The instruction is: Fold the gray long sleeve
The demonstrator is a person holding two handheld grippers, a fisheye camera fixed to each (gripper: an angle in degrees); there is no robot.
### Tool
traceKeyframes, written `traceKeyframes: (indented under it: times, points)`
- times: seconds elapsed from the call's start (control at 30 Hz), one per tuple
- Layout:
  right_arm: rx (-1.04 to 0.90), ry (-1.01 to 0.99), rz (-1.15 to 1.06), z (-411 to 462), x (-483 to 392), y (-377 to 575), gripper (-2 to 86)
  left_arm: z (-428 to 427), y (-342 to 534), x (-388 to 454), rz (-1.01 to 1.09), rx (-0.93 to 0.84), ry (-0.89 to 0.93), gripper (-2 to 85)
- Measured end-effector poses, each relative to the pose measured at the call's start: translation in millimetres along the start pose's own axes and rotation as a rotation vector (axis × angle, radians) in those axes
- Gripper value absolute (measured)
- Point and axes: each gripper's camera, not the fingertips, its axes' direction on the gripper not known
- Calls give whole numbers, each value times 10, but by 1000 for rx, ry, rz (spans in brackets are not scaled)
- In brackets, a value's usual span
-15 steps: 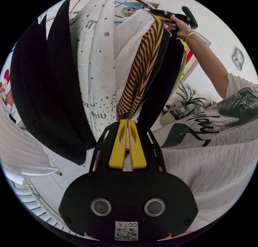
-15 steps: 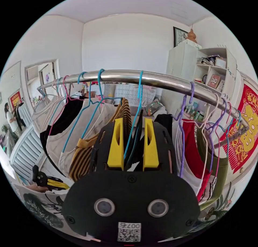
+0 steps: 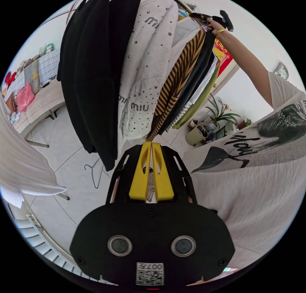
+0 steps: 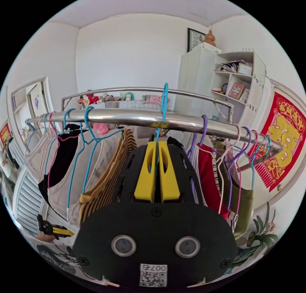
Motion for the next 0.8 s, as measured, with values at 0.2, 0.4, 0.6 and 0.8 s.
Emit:
traceKeyframes:
  times: [0.2,0.4,0.6,0.8]
  points:
    - [-88,29,-17,95,-226,-222,0,-17,-134,-15,31,-20,43,-10]
    - [-284,-15,65,540,-236,-170,-1,-25,-305,225,101,-26,87,-10]
    - [-238,-69,89,363,-371,583,-2,-82,-344,484,140,-35,96,-10]
    - [-81,-111,112,-832,-365,1722,-2,-71,-562,862,251,-64,148,-9]
